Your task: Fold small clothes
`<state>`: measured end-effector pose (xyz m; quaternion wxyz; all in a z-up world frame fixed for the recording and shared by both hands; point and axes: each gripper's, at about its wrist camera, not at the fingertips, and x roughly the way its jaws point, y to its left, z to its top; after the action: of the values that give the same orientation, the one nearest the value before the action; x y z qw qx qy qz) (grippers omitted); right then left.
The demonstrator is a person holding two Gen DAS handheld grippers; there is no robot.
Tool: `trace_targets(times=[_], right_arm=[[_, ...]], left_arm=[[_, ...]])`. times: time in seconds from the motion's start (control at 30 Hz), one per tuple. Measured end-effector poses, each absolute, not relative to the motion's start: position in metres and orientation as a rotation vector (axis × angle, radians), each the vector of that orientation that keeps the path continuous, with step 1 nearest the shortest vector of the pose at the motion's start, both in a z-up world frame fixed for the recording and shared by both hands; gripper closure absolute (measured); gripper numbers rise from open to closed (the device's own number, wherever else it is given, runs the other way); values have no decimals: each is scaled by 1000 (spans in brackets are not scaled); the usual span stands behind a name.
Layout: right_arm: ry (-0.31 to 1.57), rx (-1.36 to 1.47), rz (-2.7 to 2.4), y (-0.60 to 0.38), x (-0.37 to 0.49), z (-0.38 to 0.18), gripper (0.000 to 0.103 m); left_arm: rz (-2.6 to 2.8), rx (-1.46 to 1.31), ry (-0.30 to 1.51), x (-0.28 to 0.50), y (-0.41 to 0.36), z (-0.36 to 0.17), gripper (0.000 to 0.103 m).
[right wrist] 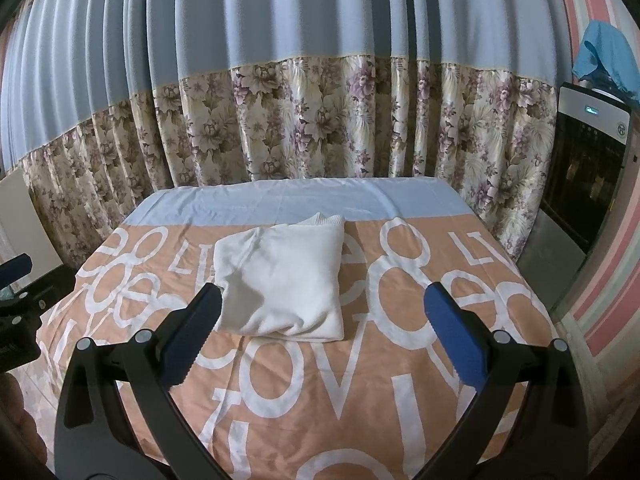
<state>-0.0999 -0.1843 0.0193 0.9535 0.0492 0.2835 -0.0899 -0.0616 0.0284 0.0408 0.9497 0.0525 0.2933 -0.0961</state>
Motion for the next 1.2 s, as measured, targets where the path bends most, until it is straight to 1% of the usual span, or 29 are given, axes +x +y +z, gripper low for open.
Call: trace_targets(times=[1.2], right_arm=[[581,72,-185,-194,-94,12,3]], left_arm=[[-170,117,580,-60,22,48,2]])
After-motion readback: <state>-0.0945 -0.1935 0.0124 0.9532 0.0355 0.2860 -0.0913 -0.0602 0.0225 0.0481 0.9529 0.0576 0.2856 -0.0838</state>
